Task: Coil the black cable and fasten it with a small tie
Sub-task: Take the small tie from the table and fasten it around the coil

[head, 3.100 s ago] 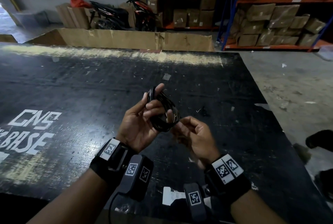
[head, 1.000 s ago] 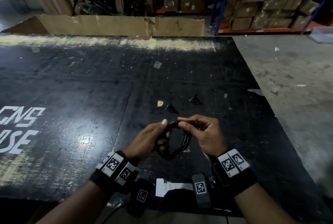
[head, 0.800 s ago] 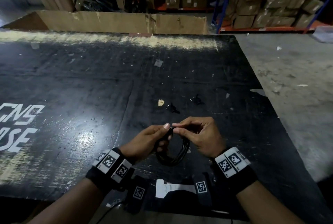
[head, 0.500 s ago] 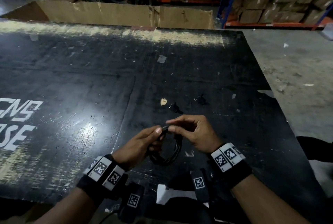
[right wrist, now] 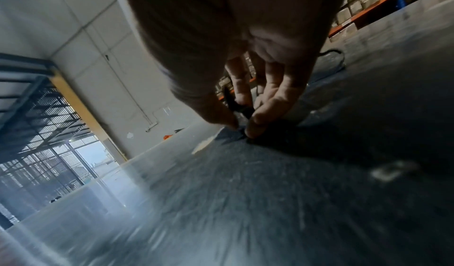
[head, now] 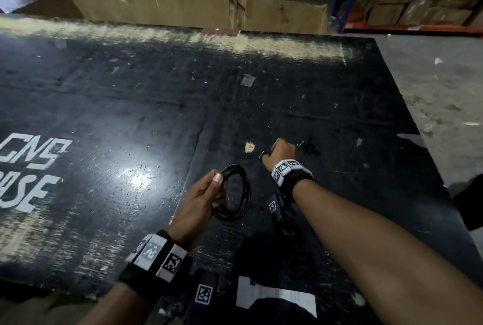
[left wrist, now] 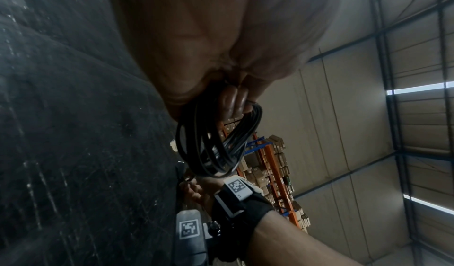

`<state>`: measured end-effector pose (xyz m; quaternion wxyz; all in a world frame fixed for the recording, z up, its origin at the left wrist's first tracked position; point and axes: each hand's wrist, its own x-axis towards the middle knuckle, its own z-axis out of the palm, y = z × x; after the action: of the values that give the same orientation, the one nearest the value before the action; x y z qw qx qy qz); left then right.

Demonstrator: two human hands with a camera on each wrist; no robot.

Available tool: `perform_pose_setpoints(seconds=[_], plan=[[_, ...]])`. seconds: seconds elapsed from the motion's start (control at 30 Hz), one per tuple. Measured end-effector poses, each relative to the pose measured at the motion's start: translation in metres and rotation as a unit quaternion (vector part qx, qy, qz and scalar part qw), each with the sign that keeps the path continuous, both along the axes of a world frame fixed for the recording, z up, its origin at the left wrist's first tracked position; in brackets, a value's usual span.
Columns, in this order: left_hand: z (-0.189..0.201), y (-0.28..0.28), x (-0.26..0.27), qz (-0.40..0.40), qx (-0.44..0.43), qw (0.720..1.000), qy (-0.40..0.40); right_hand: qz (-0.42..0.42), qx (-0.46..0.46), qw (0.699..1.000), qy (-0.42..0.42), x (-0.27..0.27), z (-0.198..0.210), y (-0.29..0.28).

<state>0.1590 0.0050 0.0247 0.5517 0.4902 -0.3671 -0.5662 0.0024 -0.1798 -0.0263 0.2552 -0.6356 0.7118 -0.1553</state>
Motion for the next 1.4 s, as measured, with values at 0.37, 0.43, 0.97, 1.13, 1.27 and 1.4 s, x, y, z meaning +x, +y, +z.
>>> perform_pose_setpoints(seconds=[0.37,0.43,0.97,1.13,1.27,1.4], plan=[[0.011,-0.007,-0.008,0.011,-0.068,0.992,-0.102,-0.087,0.020,0.938,-0.336,-0.036,0.049,0.041],[0.015,-0.008,-0.015,0.027,-0.094,0.980,-0.171,-0.101,0.035,0.889,-0.445,-0.043,0.069,0.067],[0.039,0.013,-0.066,0.024,-0.297,0.847,-0.440,-0.213,0.092,0.707,-0.668,-0.037,0.115,0.175],[0.040,0.018,-0.069,0.028,-0.312,0.844,-0.436,-0.223,0.129,0.627,-0.735,-0.040,0.116,0.182],[0.042,0.024,-0.072,0.023,-0.305,0.850,-0.430,-0.205,0.147,0.622,-0.741,-0.043,0.115,0.188],[0.042,0.028,-0.077,0.027,-0.295,0.865,-0.405,-0.196,0.147,0.615,-0.750,-0.044,0.116,0.193]])
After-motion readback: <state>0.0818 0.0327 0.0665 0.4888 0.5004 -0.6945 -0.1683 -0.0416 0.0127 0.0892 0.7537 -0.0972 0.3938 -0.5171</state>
